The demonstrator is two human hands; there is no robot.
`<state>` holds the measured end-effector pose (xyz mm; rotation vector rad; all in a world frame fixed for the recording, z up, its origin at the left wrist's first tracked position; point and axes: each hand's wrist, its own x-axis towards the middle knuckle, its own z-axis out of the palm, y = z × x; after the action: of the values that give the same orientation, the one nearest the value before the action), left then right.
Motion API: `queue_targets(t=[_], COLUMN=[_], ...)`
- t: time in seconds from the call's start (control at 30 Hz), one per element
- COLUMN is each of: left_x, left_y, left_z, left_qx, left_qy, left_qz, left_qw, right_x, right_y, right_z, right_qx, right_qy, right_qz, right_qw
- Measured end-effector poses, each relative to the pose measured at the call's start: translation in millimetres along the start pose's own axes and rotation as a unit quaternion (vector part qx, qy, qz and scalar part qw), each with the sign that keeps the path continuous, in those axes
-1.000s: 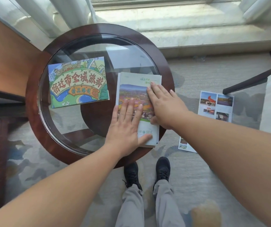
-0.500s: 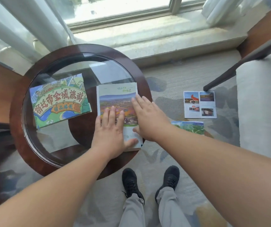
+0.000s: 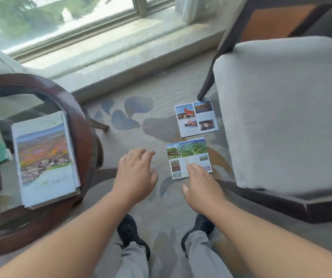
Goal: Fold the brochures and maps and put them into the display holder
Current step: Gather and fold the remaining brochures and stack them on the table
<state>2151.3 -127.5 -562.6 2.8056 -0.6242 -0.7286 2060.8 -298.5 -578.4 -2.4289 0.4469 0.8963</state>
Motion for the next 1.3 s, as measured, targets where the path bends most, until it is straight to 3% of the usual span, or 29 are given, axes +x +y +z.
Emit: queue_targets(t=[0.3,0.93,1.3], left_x=[54.8,190.5,259.3], left_y=[59.7,-14.8,-11.3], left_z=[110.1,358.0,446.4], left_qx=[0.021,0.028,0.113], left_qy=[-0.075,-0.195,-0.219], left_qz=[0.013,-0.018,0.109], left_qw=[0.997,0.98,0.963], right_x=[49.0,245.4,338.6], right_y=[84.1,180.1,234.6], right_z=[28.9,187.3,228.8], right_qx=[0.039,0.048,0.039], right_qy=[0.007,0.006,0.013], right_qz=[0.057,0.124,0.179], right_qw=[0.998,0.991,0.983])
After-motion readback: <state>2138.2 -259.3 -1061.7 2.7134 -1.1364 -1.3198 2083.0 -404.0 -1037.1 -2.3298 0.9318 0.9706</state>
